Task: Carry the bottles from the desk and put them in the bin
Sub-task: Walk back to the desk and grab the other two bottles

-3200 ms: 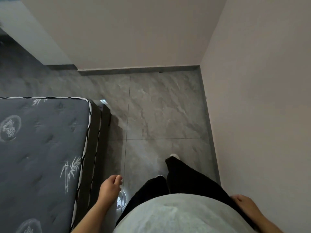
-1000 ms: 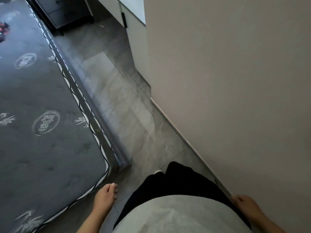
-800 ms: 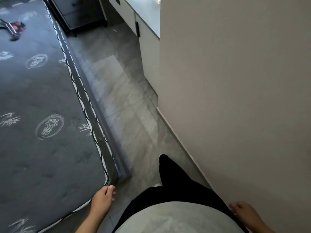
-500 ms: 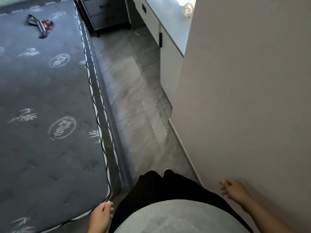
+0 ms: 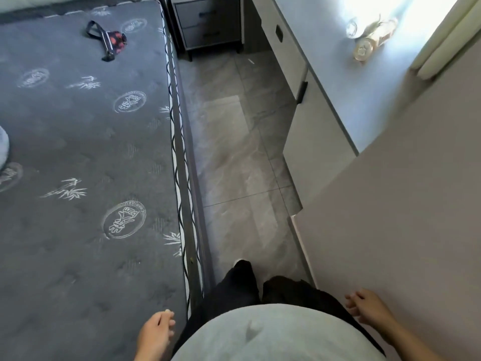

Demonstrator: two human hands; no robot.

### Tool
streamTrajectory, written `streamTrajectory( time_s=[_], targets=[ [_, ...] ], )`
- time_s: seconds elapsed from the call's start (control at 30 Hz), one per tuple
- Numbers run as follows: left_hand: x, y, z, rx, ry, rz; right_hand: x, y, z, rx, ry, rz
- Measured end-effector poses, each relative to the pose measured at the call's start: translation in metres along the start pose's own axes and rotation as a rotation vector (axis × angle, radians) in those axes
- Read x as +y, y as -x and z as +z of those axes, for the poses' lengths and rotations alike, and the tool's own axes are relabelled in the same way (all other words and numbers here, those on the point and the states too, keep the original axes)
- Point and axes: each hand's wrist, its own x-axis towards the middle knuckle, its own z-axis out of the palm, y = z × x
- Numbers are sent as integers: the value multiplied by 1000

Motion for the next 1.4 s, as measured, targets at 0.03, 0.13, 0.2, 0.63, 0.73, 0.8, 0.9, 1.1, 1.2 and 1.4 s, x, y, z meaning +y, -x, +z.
streamTrajectory(
  time_s=[0.03,0.13,0.2,0.63,0.73,0.8,0.9,1.1,1.2,1.4],
  targets=[
    [17,-10,-3,-11,-15,24,-8,-2,2,2,8,8],
    [67,-39,-10,-42,-39,74,-33,-7,3,14,27,18],
    [100,-56,-10,-74,-43,91,-53,-11,2,35,55,31],
    [252,-143,9,-44,-80,80,-268,-109,-22,31,-58,-92],
    [275,-159,9,-19,-63,59,-328,-123,-32,39,-49,-151],
    [290,-172,6,0,-73,55,-358,-130,-33,35,-47,-178],
    [320,-194,1,2,-62,14,-389,-142,-33,31,-67,-163],
    [416,-259,-3,-78,-157,61,-412,-162,-23,87,-109,-13],
    [473,-280,2,-69,-165,163,-414,-163,-18,112,-117,55],
    [578,-319,18,-181,-314,335,-426,-152,-11,189,-145,170]
  ],
)
